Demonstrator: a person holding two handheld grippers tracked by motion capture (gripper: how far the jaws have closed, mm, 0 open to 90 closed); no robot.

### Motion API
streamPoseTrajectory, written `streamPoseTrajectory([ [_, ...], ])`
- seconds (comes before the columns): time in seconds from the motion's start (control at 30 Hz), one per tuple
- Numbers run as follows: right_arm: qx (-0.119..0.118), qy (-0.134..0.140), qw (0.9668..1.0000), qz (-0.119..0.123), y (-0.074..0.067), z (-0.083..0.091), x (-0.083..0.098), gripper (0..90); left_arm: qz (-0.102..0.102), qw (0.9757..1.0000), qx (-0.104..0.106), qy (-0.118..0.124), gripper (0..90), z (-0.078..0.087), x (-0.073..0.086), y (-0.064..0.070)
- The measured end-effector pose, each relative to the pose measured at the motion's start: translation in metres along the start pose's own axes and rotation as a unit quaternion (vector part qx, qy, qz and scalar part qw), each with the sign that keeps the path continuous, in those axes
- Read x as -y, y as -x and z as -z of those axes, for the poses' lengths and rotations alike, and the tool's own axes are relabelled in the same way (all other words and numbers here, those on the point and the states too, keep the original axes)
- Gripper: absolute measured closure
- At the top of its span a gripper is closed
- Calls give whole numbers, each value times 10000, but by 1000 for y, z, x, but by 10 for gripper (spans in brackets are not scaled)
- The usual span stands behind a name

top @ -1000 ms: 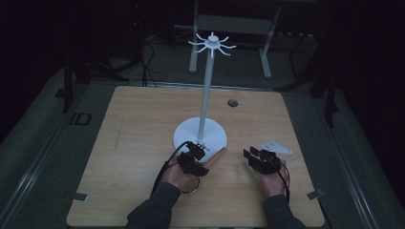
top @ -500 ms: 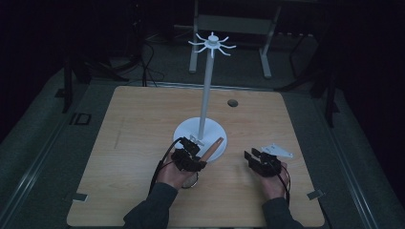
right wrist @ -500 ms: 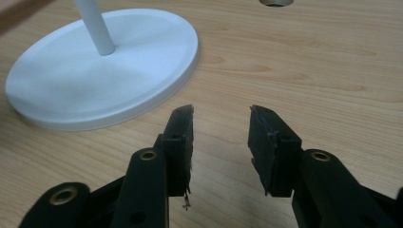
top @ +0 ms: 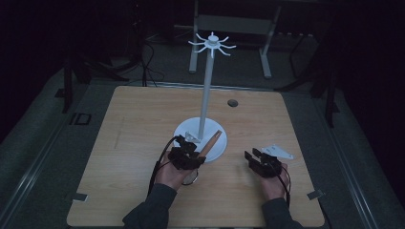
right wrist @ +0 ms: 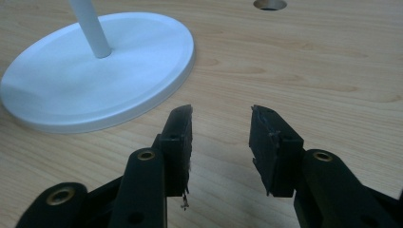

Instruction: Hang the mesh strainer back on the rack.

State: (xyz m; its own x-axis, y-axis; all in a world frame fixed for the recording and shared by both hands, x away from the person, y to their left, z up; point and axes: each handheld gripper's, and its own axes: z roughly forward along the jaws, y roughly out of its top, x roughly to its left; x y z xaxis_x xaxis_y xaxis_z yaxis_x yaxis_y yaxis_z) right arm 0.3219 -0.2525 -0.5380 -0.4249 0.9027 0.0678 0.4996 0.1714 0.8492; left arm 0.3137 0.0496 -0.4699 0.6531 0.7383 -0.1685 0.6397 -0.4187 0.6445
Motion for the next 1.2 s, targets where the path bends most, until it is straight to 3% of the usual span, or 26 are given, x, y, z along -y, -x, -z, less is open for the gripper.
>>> streamPoseTrajectory([
  [0.17,60,70,10000,28,0,2,0,596,27,9999,-20,100,685,1,1,-2],
  [0.2,82,71,9999,26,1,2,1,595,75,9997,-64,230,685,4,1,-2],
  [0.57,153,120,9998,-21,2,4,2,596,160,9978,-204,617,685,12,1,-4],
  [1.2,252,142,9996,-57,4,5,4,598,210,9909,-456,1250,685,26,2,-7],
])
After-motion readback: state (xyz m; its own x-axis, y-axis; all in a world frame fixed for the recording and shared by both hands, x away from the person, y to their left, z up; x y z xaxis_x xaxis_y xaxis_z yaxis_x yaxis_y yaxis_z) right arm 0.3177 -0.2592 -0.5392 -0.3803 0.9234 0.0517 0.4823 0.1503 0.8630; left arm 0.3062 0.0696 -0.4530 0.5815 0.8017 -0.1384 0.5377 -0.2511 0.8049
